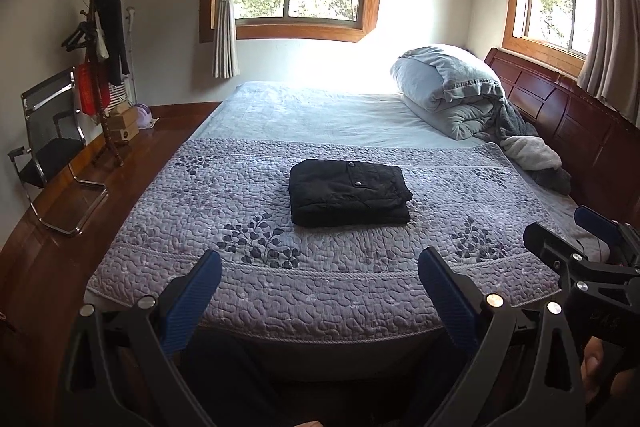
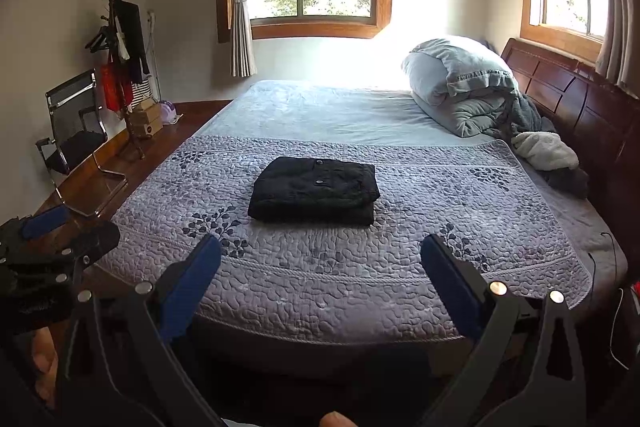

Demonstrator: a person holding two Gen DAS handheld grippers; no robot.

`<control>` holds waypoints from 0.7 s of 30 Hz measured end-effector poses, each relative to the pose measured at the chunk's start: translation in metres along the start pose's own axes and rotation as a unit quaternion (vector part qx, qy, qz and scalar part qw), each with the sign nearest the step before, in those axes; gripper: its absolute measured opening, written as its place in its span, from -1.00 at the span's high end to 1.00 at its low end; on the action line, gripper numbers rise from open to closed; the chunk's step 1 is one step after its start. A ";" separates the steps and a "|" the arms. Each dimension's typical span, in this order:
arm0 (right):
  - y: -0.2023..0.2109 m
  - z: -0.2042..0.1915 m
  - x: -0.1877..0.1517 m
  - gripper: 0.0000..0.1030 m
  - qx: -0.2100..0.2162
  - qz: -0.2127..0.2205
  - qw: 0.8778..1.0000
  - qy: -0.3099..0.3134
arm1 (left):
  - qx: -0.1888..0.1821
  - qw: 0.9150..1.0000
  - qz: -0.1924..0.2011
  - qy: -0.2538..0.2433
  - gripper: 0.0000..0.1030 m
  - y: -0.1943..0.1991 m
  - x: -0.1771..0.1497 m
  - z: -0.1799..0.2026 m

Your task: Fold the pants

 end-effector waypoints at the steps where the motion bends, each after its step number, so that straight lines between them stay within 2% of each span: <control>1: 0.000 0.000 0.000 -0.94 0.001 0.000 1.000 -0.001 | -0.001 1.000 0.000 0.000 -0.93 0.000 0.000 0.000; 13: -0.009 0.002 -0.002 -0.94 0.006 -0.010 1.000 -0.004 | -0.005 1.000 0.005 -0.005 -0.93 -0.002 0.003 0.003; 18: -0.015 0.002 -0.006 -0.94 0.010 -0.019 1.000 -0.009 | 0.021 0.999 0.035 -0.010 -0.93 0.007 0.008 0.005; 21: -0.015 0.003 -0.005 -0.94 0.008 -0.018 1.000 -0.009 | 0.001 1.000 0.026 -0.011 -0.93 0.006 0.010 0.009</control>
Point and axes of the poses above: each gripper's, at about its wrist camera, not at the fingertips, and y roughly against the way its jaws point, z to its right, x to its top, the point moved 5 cm from there along -y, roughly the way its jaws point, and after that the axes turned 1 degree about x, right-handed, at the moved point
